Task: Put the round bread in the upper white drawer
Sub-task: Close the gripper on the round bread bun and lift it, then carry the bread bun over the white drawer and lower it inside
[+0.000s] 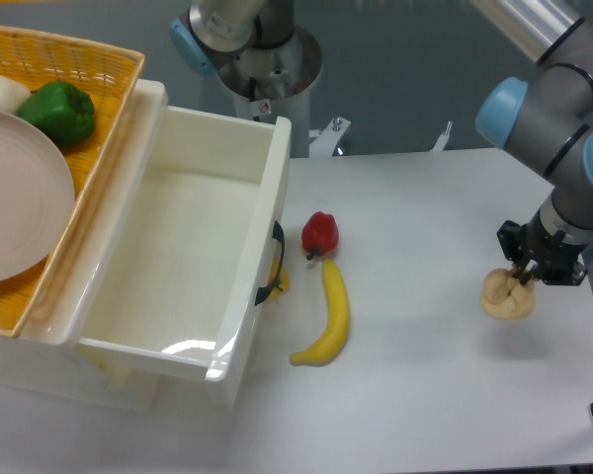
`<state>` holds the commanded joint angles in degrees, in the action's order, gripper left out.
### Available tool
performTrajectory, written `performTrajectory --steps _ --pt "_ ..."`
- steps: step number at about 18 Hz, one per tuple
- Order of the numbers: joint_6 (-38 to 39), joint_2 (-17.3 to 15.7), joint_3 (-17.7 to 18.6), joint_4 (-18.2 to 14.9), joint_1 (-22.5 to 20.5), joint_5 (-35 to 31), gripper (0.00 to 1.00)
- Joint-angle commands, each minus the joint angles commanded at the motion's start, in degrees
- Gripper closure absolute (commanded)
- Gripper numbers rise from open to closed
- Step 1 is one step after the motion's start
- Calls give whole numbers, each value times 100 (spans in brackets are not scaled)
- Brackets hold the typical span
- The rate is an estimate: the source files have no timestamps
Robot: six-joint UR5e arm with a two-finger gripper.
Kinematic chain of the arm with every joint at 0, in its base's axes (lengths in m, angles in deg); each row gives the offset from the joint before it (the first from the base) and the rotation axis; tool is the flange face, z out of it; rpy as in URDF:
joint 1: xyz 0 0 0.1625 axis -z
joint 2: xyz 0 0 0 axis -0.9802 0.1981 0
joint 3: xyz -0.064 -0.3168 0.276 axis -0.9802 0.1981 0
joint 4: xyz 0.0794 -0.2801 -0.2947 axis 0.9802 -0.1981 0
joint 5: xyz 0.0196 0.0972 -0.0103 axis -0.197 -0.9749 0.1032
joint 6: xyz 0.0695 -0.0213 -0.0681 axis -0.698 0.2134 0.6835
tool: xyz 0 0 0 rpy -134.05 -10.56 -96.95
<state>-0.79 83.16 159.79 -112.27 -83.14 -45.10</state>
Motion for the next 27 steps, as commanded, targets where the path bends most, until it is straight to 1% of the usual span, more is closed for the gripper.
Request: performTrajectory --steps 6,8,10,11,13,16,18,21,25,27 --pt "35 -79 -18 0 17 -88 100" --pt "53 -245 -18 0 44 -9 100" --pt "88 -377 9 -9 44 289 100" --pt "114 -465 17 -17 53 334 100" --pt "446 -658 44 -35 79 351 100" --pt "763 -1036 96 -280 316 413 100" --pt "1263 -1326 254 -325 483 623 100" --pt "1923 -1739 491 -343 711 1238 100" --pt "2530 -2099 773 -334 949 1853 100" --pt "2881 -2241 843 -325 1115 2257 100"
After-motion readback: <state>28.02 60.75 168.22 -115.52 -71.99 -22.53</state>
